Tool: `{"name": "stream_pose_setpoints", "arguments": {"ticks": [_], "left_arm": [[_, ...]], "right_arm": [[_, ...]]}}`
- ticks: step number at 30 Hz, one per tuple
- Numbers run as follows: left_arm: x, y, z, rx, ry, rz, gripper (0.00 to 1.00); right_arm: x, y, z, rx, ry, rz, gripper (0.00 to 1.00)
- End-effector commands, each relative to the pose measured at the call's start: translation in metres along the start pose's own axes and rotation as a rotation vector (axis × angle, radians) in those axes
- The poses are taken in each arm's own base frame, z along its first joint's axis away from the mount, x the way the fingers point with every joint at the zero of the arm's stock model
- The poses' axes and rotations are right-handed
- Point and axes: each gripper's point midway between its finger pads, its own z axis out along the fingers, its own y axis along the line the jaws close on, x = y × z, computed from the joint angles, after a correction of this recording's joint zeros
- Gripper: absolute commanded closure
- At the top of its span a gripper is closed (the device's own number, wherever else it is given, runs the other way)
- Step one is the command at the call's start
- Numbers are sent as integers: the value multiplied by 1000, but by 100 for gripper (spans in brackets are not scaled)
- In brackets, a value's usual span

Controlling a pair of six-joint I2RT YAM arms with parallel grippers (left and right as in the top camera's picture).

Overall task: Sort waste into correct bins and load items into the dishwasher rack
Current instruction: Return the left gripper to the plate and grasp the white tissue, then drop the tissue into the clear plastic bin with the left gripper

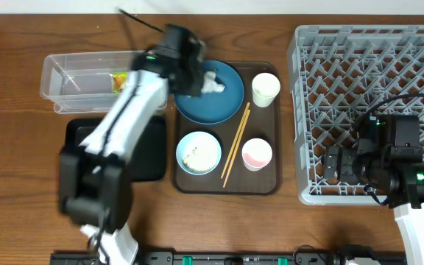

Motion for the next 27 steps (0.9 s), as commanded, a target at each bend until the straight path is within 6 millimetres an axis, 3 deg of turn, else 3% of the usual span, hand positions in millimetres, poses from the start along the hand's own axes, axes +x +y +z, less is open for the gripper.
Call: {"name": "stream_pose_setpoints", "arguments": {"ticks": [1,4,9,18,20,23,25,27], "left_arm": [[-18,36,-40,-91,-97,-50,93],[-25,69,-64,-167,-148,-101,92],[-21,113,-75,-223,-162,-180,89],[-19,151,-83,-270,-182,-248,84],[-18,153,-83,-272,-181,-253,69],[-16,152,-83,-269,-173,-252,58],[-13,147,-81,-254,-157,-250,42],[-8,141,-78,-232,-131,-250,33]], "right_arm": [[-6,-1,-5,-1,-21,-7,1],[-6,-1,-5,-1,-21,-7,1],[-6,-1,-5,-1,-21,-7,1],[-6,-1,-5,-1,-21,-7,1],[-6,-1,-5,-1,-21,-7,1],[-6,-1,-5,-1,-21,-7,1],[-6,-1,-5,-1,-21,-7,1],[-6,-1,-5,-1,-21,-7,1]]}}
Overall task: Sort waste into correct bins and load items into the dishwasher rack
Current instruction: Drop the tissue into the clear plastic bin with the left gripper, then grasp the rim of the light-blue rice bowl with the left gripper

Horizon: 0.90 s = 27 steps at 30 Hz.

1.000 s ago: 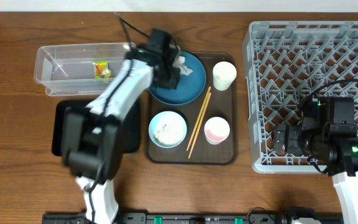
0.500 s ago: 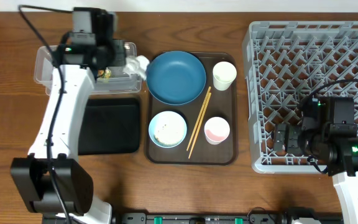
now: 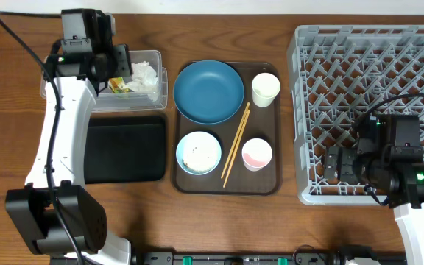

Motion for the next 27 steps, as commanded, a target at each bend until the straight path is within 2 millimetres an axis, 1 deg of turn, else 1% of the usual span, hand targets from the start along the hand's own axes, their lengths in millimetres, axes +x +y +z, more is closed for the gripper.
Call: {"name": "stream_pose_setpoints", "arguments": {"ticks": [1,4,5,6,9,12,14,16,19,22,25,27], "left_arm": [[11,-8,6,31,51,1,29],[24,-24,4,104,104,2,26],[28,-29,3,134,121,-1,17],[32,-36,2,169,139,-3,15],[39,-48,-2,243,169,-12,13],[44,-51,-3,259,192,-18,12],[53,-57,-7,291,230,-27,12],[66,-65,-12,326,287,-37,12],[88,-74,-18,326,378,-29,12],[109,-88,-25,318,462,9,12],[130,-98,-30,248,527,76,12],[141,-102,-32,160,556,101,12]], "right_arm": [[-6,-1,-5,-1,-21,-7,1],[-6,-1,-5,-1,-21,-6,1],[-6,-1,-5,-1,-21,-7,1],[-6,-1,-5,-1,-21,-7,1],[-6,-1,-5,-1,-21,-6,1],[-6,-1,-5,-1,-21,-6,1],[-5,-1,-5,-2,-20,-6,1],[-5,-1,-5,-1,-21,-6,1],[-6,-1,-5,-1,-21,-6,1],[-6,-1,-5,-1,-21,-6,1],[-5,-1,-5,-1,-21,-7,1],[-5,-1,-5,-1,-21,-6,1]]}}
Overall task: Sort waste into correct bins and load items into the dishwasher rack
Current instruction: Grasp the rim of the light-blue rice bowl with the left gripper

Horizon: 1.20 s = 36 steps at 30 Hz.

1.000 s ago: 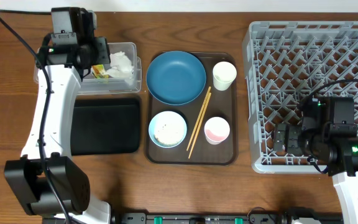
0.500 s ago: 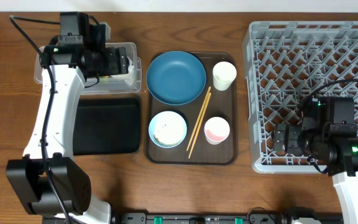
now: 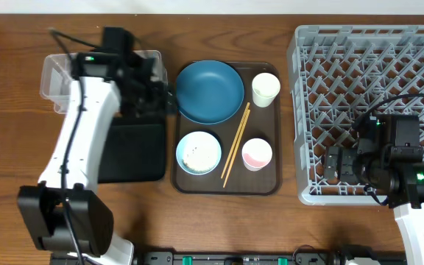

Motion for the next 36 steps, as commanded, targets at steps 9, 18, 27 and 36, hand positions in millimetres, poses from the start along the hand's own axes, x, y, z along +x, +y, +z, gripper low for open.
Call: {"name": "stream_pose_setpoints", "arguments": {"ticks": [9,18,27,36], "left_arm": [[19,-48,32,-257,-12,-29,12],[31,-80,80,-210,-55,16,13],[46,-89,111,-189,-61,50,16],[53,-82,132,-183,-72,-16,20]], "right_arm": [[-6,-1,-5,-2,-21,-6,1],[-3,-1,-5,-1,-11,-5,1],[-2,-1,-5,0,-7,-5,1],[-2,-1,-5,0,-7,-5,1]]}}
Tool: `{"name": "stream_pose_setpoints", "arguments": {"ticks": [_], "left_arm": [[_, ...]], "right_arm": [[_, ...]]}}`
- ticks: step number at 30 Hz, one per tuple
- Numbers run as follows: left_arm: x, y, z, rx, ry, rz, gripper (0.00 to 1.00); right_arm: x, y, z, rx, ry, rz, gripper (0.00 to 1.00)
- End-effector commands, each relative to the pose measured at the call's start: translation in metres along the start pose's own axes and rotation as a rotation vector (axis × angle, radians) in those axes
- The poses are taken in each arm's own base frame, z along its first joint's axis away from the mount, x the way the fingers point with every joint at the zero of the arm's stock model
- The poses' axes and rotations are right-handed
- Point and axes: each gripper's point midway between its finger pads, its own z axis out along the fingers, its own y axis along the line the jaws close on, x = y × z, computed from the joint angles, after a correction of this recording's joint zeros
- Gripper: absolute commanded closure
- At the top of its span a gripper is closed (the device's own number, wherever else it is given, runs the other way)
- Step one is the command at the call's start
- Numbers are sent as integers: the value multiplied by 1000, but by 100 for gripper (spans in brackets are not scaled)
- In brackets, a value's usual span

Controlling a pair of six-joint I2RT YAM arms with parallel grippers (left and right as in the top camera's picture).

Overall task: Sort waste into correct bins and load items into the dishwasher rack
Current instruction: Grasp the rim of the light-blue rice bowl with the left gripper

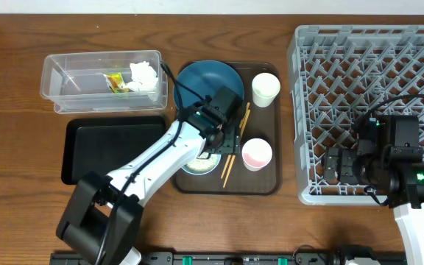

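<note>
A brown serving tray [265, 185] holds a dark blue plate [206, 82], a white cup [266, 88], a pink cup [257, 153], wooden chopsticks [241, 119] and a light blue bowl [196, 165] partly hidden under my left arm. My left gripper [230, 141] is low over the middle of the chopsticks, beside the bowl, and looks open. The clear bin [65, 73] at the back left contains a crumpled white tissue [144, 75] and a yellow wrapper [116, 81]. My right gripper [333, 165] rests over the front left of the grey dishwasher rack [374, 66]; its fingers are indistinct.
A black rectangular bin [101, 151] lies in front of the clear bin, left of the serving tray. The rack fills the right side of the table. My left arm crosses diagonally from the front edge over the black bin's right corner.
My left gripper was at the right end of the clear bin, next to the plate. It is now over the chopsticks on the serving tray. The right arm has not moved.
My left gripper was on the blue plate at the white tissue. Then it was over the clear bin, with the tissue lying inside and the plate bare. Then it was at the bin's right end, and now it is over the chopsticks.
</note>
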Motion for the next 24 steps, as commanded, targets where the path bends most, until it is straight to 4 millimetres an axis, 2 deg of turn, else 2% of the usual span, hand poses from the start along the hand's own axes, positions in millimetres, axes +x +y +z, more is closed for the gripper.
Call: {"name": "stream_pose_setpoints", "arguments": {"ticks": [1,14,24], "left_arm": [[2,5,10,-27,5,-57,20],[5,6,34,-50,38,-121,22],[7,9,46,-71,49,-120,35]], "right_arm": [[-5,-1,-5,-2,-21,-6,1],[-6,-1,-5,-2,-21,-6,1],[-5,-1,-5,-2,-21,-6,1]]}}
